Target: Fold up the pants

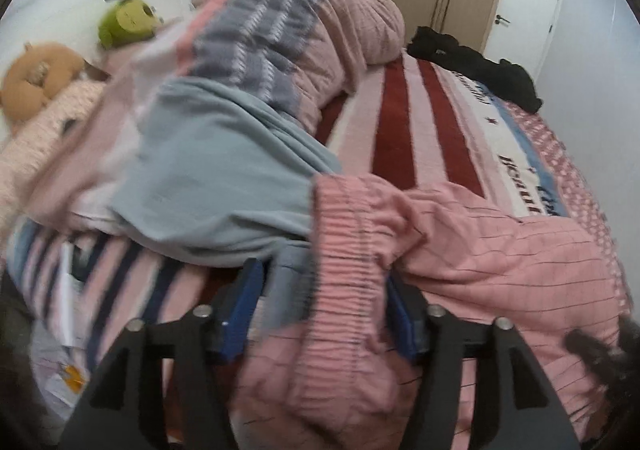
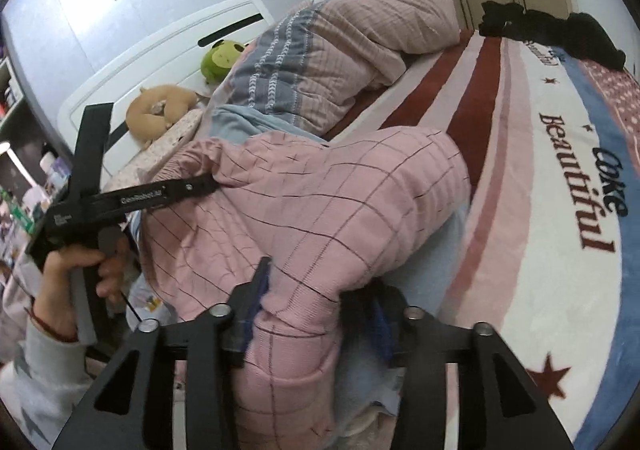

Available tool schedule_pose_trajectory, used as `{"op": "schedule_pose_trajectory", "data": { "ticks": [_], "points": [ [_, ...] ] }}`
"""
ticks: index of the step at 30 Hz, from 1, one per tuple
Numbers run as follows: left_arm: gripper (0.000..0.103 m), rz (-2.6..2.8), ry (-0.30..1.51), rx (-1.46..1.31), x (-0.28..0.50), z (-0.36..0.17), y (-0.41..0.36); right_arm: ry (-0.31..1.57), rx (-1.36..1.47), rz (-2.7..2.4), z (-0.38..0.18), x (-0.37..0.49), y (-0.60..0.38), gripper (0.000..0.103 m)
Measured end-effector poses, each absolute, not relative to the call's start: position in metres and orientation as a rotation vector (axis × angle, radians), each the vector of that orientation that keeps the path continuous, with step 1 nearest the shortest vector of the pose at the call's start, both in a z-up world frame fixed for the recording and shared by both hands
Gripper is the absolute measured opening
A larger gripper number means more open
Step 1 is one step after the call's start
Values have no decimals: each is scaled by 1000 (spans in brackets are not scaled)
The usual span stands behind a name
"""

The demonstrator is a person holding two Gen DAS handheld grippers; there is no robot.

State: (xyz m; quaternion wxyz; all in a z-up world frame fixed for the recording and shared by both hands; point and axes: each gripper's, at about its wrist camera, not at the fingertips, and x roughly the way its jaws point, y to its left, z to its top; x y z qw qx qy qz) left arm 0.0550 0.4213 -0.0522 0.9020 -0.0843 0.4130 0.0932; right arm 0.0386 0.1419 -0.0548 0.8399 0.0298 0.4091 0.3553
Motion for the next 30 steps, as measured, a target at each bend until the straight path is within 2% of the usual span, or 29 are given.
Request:
{"op": "schedule_pose_trajectory", "data": {
  "ticks": [3, 10, 16, 20, 22, 27, 30],
  "points": [
    [57, 216, 799, -181, 39, -32, 428, 799, 31, 728, -40, 36, 131, 53],
    [57, 48, 647, -160, 10, 8, 396, 607, -25, 803, -1, 17, 133, 53],
    [57, 22, 803, -150, 33, -38, 394, 690, -120, 882, -27, 13, 154, 53],
    [56, 58, 846, -147, 37, -68, 399, 779, -132, 872, -52, 22, 154, 51],
    [56, 65, 841, -139, 37, -71, 396, 837, -114, 879, -66, 31, 154, 51],
    [58, 89, 836, -139, 34, -65, 389, 822, -125, 869, -66, 29, 153, 51],
    [65, 106, 786, -147, 25, -54, 381, 820, -109, 867, -59, 26, 147, 51]
  ]
}}
